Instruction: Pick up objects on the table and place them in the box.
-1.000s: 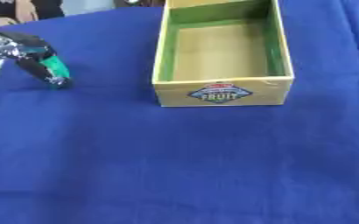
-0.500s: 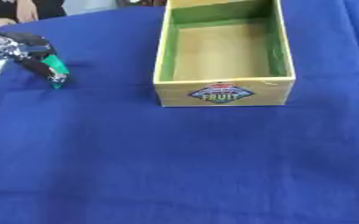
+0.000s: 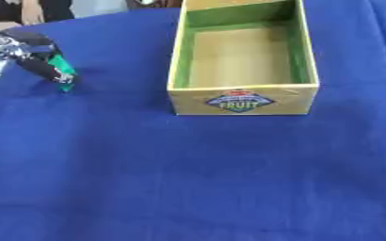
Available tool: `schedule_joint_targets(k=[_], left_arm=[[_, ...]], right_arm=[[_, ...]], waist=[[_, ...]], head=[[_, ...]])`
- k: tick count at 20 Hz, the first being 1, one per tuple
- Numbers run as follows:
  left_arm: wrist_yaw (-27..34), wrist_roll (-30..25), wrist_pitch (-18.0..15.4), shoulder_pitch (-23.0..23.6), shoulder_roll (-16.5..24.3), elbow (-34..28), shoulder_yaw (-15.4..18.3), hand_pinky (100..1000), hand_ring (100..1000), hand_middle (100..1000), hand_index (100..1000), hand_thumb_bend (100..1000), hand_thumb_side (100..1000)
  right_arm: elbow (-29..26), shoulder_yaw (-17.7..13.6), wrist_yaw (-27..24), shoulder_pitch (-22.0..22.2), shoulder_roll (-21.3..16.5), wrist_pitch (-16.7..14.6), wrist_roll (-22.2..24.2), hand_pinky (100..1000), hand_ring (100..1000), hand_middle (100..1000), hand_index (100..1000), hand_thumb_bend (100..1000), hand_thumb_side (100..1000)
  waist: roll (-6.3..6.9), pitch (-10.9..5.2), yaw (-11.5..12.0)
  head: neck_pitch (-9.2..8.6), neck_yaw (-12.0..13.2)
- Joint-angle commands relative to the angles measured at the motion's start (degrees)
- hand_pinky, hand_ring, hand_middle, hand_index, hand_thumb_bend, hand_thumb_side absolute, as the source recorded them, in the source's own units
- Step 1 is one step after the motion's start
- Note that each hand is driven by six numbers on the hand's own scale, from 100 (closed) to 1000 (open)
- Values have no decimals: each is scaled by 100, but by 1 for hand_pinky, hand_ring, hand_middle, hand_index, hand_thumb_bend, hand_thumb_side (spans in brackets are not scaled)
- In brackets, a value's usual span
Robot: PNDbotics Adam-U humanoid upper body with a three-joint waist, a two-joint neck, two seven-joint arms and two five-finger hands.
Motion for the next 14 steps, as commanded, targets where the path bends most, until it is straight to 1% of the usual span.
schedule_joint_targets(k=[1,4,8,11,14], left_arm=[[-27,-53,-18,-116,262,-211,-9,175,477,490,638,100,773],[-56,-83,-49,-121,268,-304,-26,168,473,486,618,100,742],[0,-85,-106,-152,251,-477,-33,158,468,500,514,100,667],[123,-97,-131,-261,176,-619,-40,137,457,488,467,100,637],[97,-16,-120,-408,68,-734,-68,124,449,472,427,100,641]], right_arm=[[-92,-64,-1,-23,-84,0,-5,765,801,719,771,100,892],[-92,-65,-9,-20,-85,-4,-2,765,801,719,771,100,893],[-92,-71,-12,-7,-82,1,-1,765,801,719,771,100,893],[-92,-69,-17,0,-76,4,4,765,801,719,771,100,892],[-92,-65,-25,10,-64,6,14,765,801,719,771,100,892]], waist=[[-37,-188,19],[-35,-204,26],[-33,-226,40],[-36,-260,57],[-46,-314,65]], head=[[39,2],[53,0],[80,-7],[83,-15],[59,-26]])
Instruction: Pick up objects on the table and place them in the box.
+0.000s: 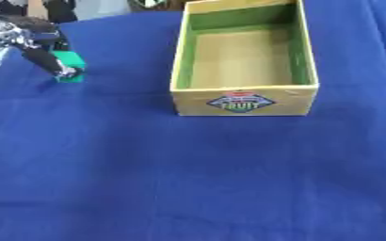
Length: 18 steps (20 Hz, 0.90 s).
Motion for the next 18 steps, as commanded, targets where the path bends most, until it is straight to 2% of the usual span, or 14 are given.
schedule_joint_targets(k=[1,7,11,18], left_arm=[[4,66,-8,-247,28,-185,-14,122,447,470,423,100,641],[-214,79,-116,-708,-432,-339,-165,105,438,451,412,100,633],[-405,58,-177,-904,-594,-456,-237,100,437,445,430,100,627],[-567,205,-294,-1283,-1021,-635,-355,100,432,437,407,100,642]], right_arm=[[-92,-36,-28,-33,-62,-1,6,765,801,719,771,100,902],[-92,-15,-63,-45,-32,-11,21,762,798,718,769,100,892],[-92,-7,-86,-51,-47,-19,28,762,798,718,769,100,893],[-92,1,-99,-65,-44,-16,17,761,798,717,768,100,891]], waist=[[-51,-192,20],[-85,-333,50],[-72,-382,45],[-52,-431,13]], head=[[10,-23],[37,-105],[61,-118],[70,-190]])
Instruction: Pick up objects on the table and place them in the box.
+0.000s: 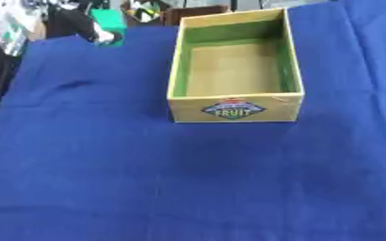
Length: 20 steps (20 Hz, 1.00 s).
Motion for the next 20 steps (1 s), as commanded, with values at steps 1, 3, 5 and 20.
schedule_joint_targets(k=[1,3,5,20], left_arm=[[-107,106,-56,-253,-126,-147,-32,100,429,433,401,100,646],[-170,220,-64,-354,-341,-152,-51,100,423,427,400,100,649],[-267,402,-54,-461,-572,-166,-76,100,419,421,399,100,652],[-1104,1988,44,-574,-1633,855,-136,100,419,420,413,100,654]], right_arm=[[-92,2,-70,-79,-83,-11,6,761,798,717,768,100,891],[-92,19,-86,-108,-72,-22,19,761,797,717,768,100,891],[-92,38,-104,-140,-54,-34,39,761,797,717,768,100,891],[-92,152,-213,-359,69,-90,181,763,801,718,769,100,892]], waist=[[-31,-171,-25],[-30,-176,-61],[-30,-175,-103],[105,-16,-479]], head=[[31,-4],[54,37],[79,106],[45,328]])
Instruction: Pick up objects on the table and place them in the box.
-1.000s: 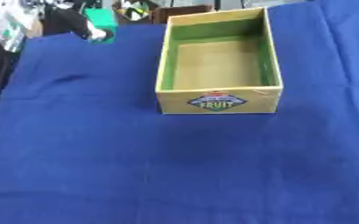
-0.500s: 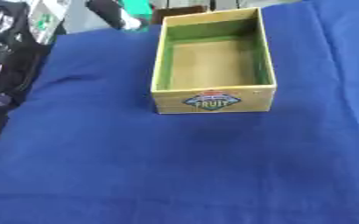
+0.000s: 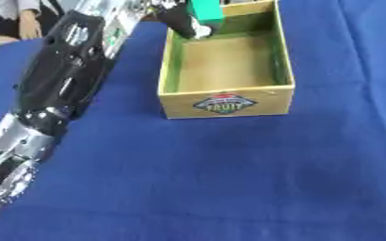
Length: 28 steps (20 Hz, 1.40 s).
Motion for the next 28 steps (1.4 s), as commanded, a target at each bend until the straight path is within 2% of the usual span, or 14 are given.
schedule_joint_targets(k=[1,6,9,10,11,12,13,14,15,18,21,22,27,28], left_arm=[[-117,347,4,-61,-68,265,48,100,419,424,416,100,651],[-119,432,-11,19,-316,740,72,100,465,478,499,100,629],[-103,476,14,53,-376,886,97,132,489,503,541,100,635],[-99,473,35,59,-394,934,110,179,519,540,599,100,648],[-99,451,36,65,-410,976,112,262,560,586,672,165,680],[-104,415,18,72,-417,1008,107,333,603,635,739,305,736],[-115,365,-9,79,-420,1033,104,353,616,653,756,341,751],[-143,280,-41,88,-414,1061,98,560,756,773,881,669,877],[-186,198,-66,94,-402,1065,99,684,834,839,933,788,899],[-298,-72,-158,143,-353,953,134,784,916,905,983,923,895],[-147,-13,-165,224,-262,583,205,740,893,886,987,884,928],[-48,74,-143,240,-226,436,230,717,882,876,995,869,968],[330,406,-47,322,-26,-149,249,693,872,865,987,881,1000],[393,486,-12,340,13,-289,275,634,838,824,945,770,994]], right_arm=[[-92,12,-41,-73,-37,-4,43,764,801,718,769,100,892],[-92,39,-47,-101,-29,-12,80,764,801,718,769,100,892],[-92,48,-60,-132,-26,-20,90,764,801,718,769,100,892],[-92,50,-63,-135,-24,-20,93,764,802,718,769,100,892],[-92,53,-63,-135,-21,-19,98,764,802,718,769,100,892],[-92,53,-63,-133,-19,-17,100,764,802,718,769,100,892],[-92,52,-62,-130,-19,-15,101,764,802,718,769,100,892],[-92,52,-61,-129,-17,-14,102,764,802,718,769,100,893],[-92,52,-61,-128,-16,-14,103,764,802,718,769,100,893],[-92,41,-58,-119,-19,-8,97,764,801,717,768,100,893],[-92,23,-53,-97,-27,1,78,764,801,717,768,100,893],[-92,19,-52,-91,-29,4,73,764,801,717,767,100,892],[-92,6,-44,-66,-45,11,61,763,800,716,767,100,892],[-92,2,-43,-60,-45,12,57,763,800,716,767,100,892]], waist=[[-32,-93,-16],[11,-58,-62],[24,-51,-97],[29,-52,-105],[36,-54,-111],[42,-56,-114],[47,-58,-115],[53,-63,-114],[56,-68,-114],[55,-76,-106],[41,-92,-74],[33,-98,-61],[-8,-126,-11],[-19,-131,1]], head=[[11,7],[44,-22],[51,-40],[57,-42],[63,-40],[67,-42],[71,-46],[81,-48],[87,-49],[85,-77],[105,-109],[113,-121],[154,-140],[161,-139]])
